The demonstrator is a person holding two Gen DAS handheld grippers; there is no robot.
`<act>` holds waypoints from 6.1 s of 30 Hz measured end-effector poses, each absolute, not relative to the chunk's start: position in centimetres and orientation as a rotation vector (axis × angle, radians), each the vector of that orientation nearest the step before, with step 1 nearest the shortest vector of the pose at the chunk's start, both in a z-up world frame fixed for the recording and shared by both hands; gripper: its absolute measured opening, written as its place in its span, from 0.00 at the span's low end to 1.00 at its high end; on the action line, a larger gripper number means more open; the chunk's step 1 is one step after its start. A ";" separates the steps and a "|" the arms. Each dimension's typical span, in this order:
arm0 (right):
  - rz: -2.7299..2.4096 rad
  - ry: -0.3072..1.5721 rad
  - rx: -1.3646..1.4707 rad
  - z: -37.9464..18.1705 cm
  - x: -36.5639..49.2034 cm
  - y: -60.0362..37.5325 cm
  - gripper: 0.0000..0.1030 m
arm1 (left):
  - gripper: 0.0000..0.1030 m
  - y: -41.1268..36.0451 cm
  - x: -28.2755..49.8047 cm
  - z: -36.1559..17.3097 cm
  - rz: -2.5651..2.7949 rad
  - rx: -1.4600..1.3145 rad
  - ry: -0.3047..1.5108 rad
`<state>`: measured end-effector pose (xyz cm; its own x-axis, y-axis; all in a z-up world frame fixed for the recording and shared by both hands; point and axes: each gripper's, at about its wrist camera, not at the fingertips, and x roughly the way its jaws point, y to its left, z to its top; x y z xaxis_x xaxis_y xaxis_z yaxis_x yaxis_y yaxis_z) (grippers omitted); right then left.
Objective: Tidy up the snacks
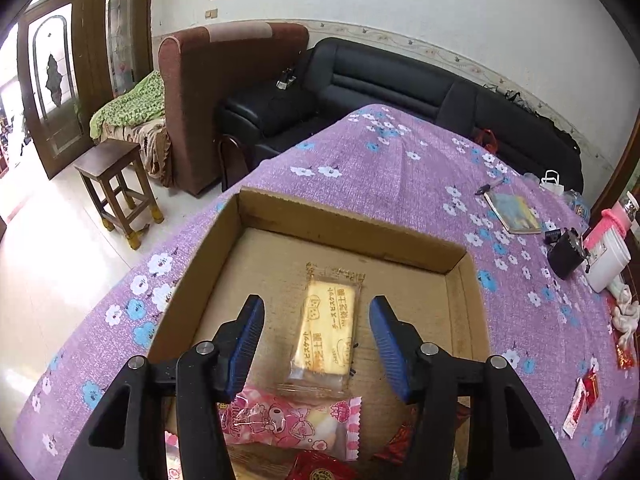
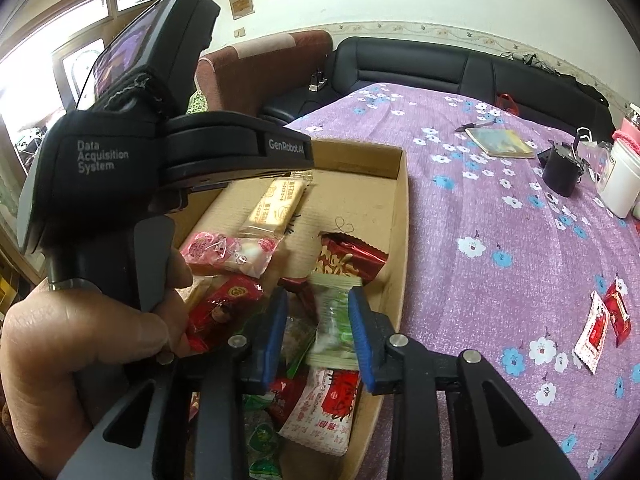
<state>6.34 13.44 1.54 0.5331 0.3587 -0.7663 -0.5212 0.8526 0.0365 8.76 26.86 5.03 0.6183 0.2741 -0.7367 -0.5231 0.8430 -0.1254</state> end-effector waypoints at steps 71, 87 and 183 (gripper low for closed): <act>0.388 0.722 -0.027 7.1 -1.0 -0.5 0.96 | 0.99 17.8 -5.5 14.8 0.476 -0.119 0.224; 0.467 0.678 -0.199 4.8 -4.1 2.8 0.96 | 0.99 19.6 -15.5 4.7 0.486 -0.267 0.462; 0.470 0.688 -0.236 4.3 -4.5 3.5 0.96 | 0.99 19.5 -13.5 3.4 0.561 -0.177 0.638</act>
